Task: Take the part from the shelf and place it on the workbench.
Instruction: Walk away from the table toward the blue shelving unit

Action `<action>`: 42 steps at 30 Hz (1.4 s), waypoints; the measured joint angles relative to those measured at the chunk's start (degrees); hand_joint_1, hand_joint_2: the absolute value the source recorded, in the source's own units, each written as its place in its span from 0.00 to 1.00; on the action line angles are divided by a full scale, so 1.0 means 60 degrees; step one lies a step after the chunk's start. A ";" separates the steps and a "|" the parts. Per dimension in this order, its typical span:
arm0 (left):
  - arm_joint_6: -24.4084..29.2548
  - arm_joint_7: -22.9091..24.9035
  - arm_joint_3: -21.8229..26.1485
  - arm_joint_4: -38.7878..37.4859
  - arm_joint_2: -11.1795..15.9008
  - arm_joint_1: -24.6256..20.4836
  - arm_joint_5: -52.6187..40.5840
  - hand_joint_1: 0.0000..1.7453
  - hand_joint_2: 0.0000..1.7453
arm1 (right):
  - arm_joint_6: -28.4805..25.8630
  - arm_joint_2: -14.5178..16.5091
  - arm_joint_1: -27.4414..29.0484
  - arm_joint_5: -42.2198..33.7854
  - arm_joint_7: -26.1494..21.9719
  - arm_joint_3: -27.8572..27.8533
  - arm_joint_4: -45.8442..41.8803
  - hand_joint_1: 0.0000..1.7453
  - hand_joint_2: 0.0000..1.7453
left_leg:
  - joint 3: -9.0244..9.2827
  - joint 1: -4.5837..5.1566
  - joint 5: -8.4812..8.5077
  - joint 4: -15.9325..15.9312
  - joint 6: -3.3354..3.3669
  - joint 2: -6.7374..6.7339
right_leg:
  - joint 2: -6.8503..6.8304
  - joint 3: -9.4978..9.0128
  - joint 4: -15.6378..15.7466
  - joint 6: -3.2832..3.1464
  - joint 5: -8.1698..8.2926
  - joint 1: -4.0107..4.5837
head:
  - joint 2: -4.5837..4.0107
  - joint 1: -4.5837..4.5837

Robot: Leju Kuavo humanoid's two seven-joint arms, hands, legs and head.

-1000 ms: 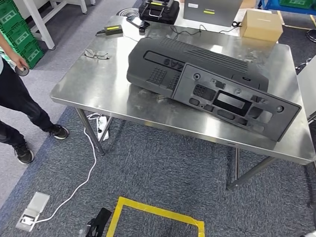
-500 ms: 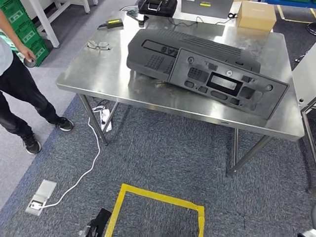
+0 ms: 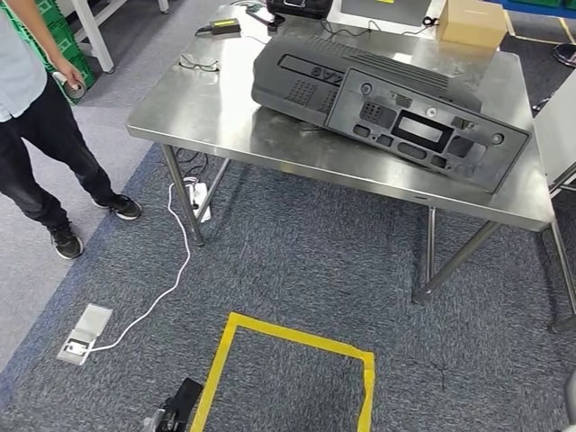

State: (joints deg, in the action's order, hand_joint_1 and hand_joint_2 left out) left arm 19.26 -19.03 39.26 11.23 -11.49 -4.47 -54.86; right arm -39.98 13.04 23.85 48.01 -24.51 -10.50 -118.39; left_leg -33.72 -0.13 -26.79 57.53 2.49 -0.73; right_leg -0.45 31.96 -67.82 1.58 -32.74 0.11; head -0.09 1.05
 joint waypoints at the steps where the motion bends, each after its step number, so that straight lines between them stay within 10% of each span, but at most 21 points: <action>1: 0.0000 -0.0001 0.0001 0.0000 -0.0005 -0.0002 -0.0022 0.00 0.00 | 0.0000 -0.0003 -0.0008 -0.0159 -0.0068 0.0024 -0.0011 0.00 0.00 | -0.0071 0.0022 0.0082 0.0003 -0.0016 0.0007 | 0.0014 -0.0583 0.0790 -0.0090 0.0126 0.0043 | 0.0000 0.0001; 3: 0.0000 -0.0002 0.0003 0.0000 -0.0012 -0.0008 -0.0044 0.00 0.00 | -0.0002 -0.0004 -0.0042 -0.0380 -0.0198 0.0048 -0.0052 0.00 0.00 | -0.0167 0.0040 0.0254 0.0006 -0.0090 0.0011 | 0.0037 -0.1411 0.2072 -0.0227 0.0086 0.0121 | 0.0000 0.0011; 5: 0.0000 -0.0002 0.0005 0.0000 -0.0015 0.0004 -0.0045 0.00 0.00 | -0.0004 -0.0003 -0.0057 -0.0484 -0.0263 0.0052 -0.0082 0.00 0.00 | -0.0243 0.0032 0.0428 -0.0010 -0.0207 0.0007 | 0.0034 -0.1561 0.2499 -0.0300 0.0081 0.0158 | 0.0000 0.0015; 7: 0.0000 0.0000 0.0007 0.0000 -0.0015 0.0026 -0.0041 0.00 0.00 | -0.0002 0.0001 -0.0060 -0.0574 -0.0330 0.0051 -0.0086 0.00 0.00 | -0.0358 0.0011 0.0230 0.0116 -0.0313 0.0024 | -0.0002 -0.1401 0.2536 -0.0396 0.0278 0.0135 | 0.0000 0.0012; 11: 0.0000 0.0005 0.0013 0.0000 -0.0013 0.0040 -0.0036 0.00 0.00 | 0.0002 0.0017 -0.0063 -0.0841 -0.0688 0.0039 -0.0103 0.00 0.00 | -0.0808 -0.0025 -0.1486 0.2139 -0.0459 0.0053 | -0.0044 -0.0772 0.2402 -0.0531 0.0688 0.0108 | 0.0000 0.0027; 13: 0.0000 0.0005 0.0015 0.0000 -0.0012 0.0043 -0.0036 0.00 0.00 | 0.0002 0.0031 -0.0062 -0.0907 -0.0782 0.0039 -0.0102 0.00 0.00 | -0.0713 -0.0035 -0.1404 0.2795 -0.0490 0.0052 | -0.0052 -0.0381 0.2226 -0.0516 0.0850 0.0111 | 0.0000 0.0028; 16: 0.0000 0.0001 0.0018 0.0001 -0.0012 0.0025 -0.0036 0.00 0.00 | 0.0001 0.0037 -0.0056 -0.0958 -0.0803 0.0042 -0.0100 0.00 0.00 | 0.0436 -0.0060 -0.0757 0.1517 -0.0476 0.0054 | -0.0044 0.0170 0.1850 -0.0437 0.0991 0.0114 | 0.0000 0.0031; 18: 0.0000 -0.0005 0.0019 0.0001 -0.0012 -0.0005 -0.0034 0.00 0.00 | 0.0000 0.0036 -0.0052 -0.0977 -0.0803 0.0042 -0.0102 0.00 0.00 | 0.1214 -0.0058 -0.0908 0.0316 -0.0419 0.0059 | -0.0046 0.0411 0.1617 -0.0355 0.1063 0.0135 | 0.0000 0.0025; 21: -0.0001 -0.0024 0.0026 0.0000 -0.0014 0.0002 -0.0036 0.00 0.00 | 0.0000 0.0025 -0.0032 -0.1039 -0.0795 0.0049 -0.0103 0.00 0.00 | 0.1271 -0.0044 -0.0991 -0.0087 -0.0230 0.0050 | -0.0038 0.0599 0.1529 -0.0203 0.1203 0.0129 | 0.0000 0.0018; 27: 0.0027 -0.0049 0.0046 0.0000 -0.0013 0.0031 -0.0047 0.00 0.00 | 0.0000 -0.0065 0.0051 -0.1135 -0.0718 0.0092 -0.0086 0.00 0.00 | 0.0746 -0.0073 -0.0528 -0.0091 0.0027 -0.0023 | 0.0019 0.1289 -0.0792 0.0167 -0.0466 -0.0036 | 0.0000 -0.0022; 29: 0.0033 -0.0051 0.0067 0.0000 -0.0008 0.0036 -0.0056 0.00 0.00 | 0.0000 -0.0091 0.0058 -0.1142 -0.0716 0.0104 -0.0074 0.00 0.00 | 0.0633 -0.0057 -0.0438 -0.0082 0.0013 -0.0056 | 0.0017 0.0931 -0.0642 0.0170 -0.0206 -0.0060 | 0.0000 -0.0020; 33: 0.0033 -0.0062 0.0095 0.0000 -0.0019 0.0031 -0.0066 0.00 0.00 | 0.0000 -0.0128 0.0048 -0.1143 -0.0713 0.0137 -0.0077 0.00 0.00 | 0.0576 -0.0029 -0.0337 -0.0083 -0.0085 -0.0116 | -0.0087 -0.0661 0.1873 -0.0105 0.0476 0.0045 | 0.0000 -0.0015; 38: 0.0035 -0.0061 0.0116 0.0000 -0.0046 0.0022 -0.0072 0.00 0.00 | -0.0001 -0.0165 0.0048 -0.1155 -0.0695 0.0207 -0.0087 0.00 0.00 | 0.0369 -0.0075 -0.0543 0.0188 -0.0324 -0.0118 | -0.0042 -0.0704 0.2310 -0.0357 0.0666 0.0039 | 0.0000 -0.0002; 42: 0.0036 -0.0053 0.0151 0.0000 -0.0042 0.0054 -0.0073 0.00 0.00 | 0.0000 -0.0176 0.0051 -0.1169 -0.0626 0.0254 -0.0058 0.00 0.00 | -0.0521 -0.0116 -0.1650 0.2385 -0.0473 -0.0006 | 0.0075 -0.0541 0.2256 -0.0428 0.0739 0.0007 | 0.0000 0.0009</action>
State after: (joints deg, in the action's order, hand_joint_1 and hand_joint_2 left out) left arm 19.47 -19.34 40.16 11.23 -11.74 -4.15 -55.30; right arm -39.98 11.99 24.15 41.00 -28.27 -8.98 -118.74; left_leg -36.85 -0.82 -36.69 71.84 -0.35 -0.77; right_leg 0.00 28.71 -54.29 -0.98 -28.30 0.15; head -0.09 1.11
